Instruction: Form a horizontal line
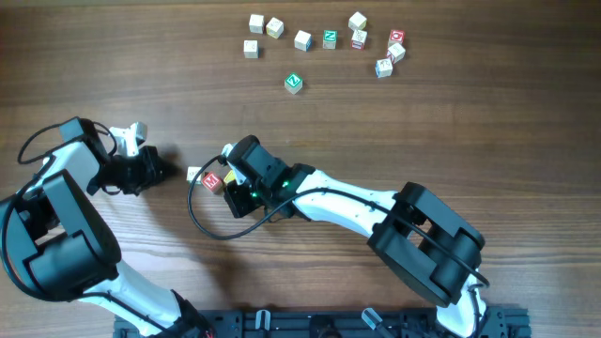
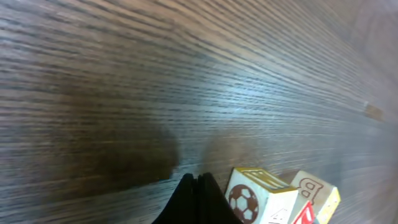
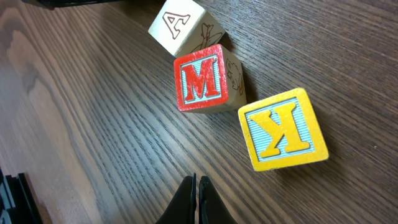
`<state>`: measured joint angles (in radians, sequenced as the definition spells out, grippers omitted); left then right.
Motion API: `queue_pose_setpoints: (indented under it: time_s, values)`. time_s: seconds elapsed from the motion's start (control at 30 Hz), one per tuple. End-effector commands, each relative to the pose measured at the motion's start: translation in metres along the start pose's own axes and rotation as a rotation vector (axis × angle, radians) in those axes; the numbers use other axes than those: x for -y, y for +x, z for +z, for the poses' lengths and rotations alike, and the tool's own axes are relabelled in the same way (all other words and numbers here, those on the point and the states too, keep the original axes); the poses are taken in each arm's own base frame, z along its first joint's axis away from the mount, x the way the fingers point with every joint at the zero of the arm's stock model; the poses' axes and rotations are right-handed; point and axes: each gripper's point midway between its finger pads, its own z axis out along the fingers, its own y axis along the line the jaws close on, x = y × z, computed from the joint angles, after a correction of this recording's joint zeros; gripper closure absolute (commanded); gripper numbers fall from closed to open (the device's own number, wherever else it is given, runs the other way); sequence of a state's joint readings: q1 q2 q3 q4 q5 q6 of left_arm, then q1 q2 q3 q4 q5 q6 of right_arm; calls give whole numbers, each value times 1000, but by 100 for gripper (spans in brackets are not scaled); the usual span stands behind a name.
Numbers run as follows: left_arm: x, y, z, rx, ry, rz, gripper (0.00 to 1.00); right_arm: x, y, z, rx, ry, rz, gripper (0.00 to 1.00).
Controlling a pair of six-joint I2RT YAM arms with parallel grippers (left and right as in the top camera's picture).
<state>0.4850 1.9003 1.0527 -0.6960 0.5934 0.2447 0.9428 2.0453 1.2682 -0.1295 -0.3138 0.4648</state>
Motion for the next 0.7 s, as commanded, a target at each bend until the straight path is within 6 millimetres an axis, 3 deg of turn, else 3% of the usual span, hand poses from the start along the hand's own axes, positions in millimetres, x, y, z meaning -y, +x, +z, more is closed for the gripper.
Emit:
queue_pose_setpoints:
  time_s: [0.0,0.3,0.67]
  values:
    - [-7,6,5,-24,-19,21,96,3,6,9,-20,-3,-29,95]
    - [-7,6,5,-24,-19,21,96,5,2,13,3,1,-48,95]
    - [-7,6,5,-24,-19,20,96,30,-18,9,88,119,-1,95]
